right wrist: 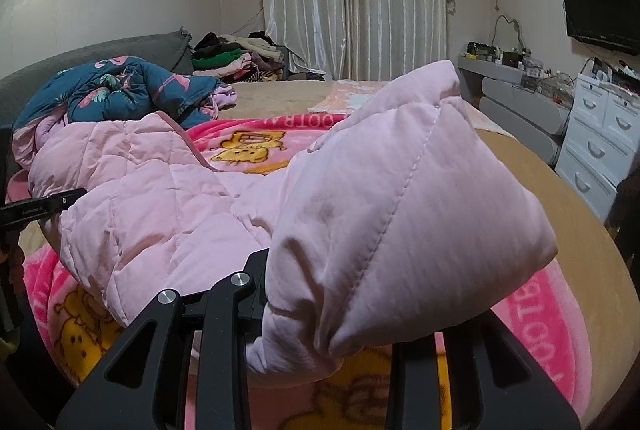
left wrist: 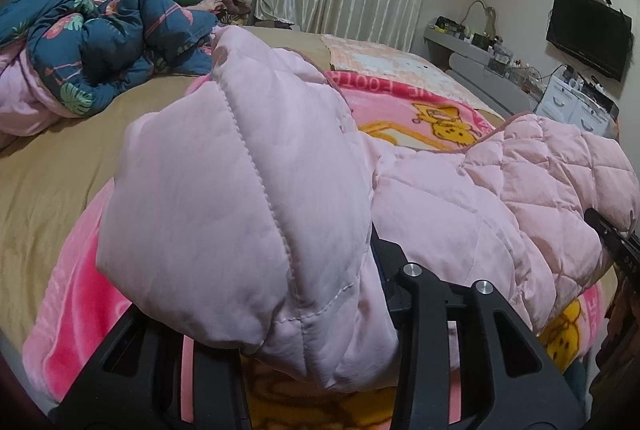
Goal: Fold large clothes
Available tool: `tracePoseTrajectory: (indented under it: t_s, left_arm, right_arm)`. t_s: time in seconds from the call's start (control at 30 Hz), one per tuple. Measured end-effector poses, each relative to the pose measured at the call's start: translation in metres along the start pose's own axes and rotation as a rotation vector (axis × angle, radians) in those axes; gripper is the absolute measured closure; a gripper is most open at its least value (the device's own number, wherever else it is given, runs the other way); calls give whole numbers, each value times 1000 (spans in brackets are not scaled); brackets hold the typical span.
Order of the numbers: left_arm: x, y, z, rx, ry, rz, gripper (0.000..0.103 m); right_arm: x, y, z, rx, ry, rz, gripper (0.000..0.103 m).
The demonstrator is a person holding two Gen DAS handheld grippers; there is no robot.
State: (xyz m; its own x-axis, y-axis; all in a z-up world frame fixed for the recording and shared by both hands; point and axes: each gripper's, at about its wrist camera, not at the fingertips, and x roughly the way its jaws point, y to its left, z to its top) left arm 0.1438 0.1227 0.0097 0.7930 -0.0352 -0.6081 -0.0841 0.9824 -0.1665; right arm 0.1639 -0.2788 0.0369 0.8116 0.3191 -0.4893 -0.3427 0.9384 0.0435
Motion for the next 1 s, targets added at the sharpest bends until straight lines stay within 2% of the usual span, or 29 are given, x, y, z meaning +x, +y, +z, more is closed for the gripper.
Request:
tracePoseTrajectory:
  t_s: [0.27, 0.47, 0.6, 1.0]
  left_arm:
    - [13, 9, -9, -32, 43, 22, 71]
    - [17, 8, -17, -39, 54, 37, 69]
    - [19, 10, -25, -41, 64, 43, 67]
    - [15, 18, -39, -75, 71, 32, 60]
  right_arm:
    - [12, -7, -14, 65, 40, -26, 73]
    - [31, -20, -31, 163, 137, -75, 71]
    - [36, -28, -47, 247, 169, -72, 68]
    - [41, -42, -57, 406, 221, -73, 50]
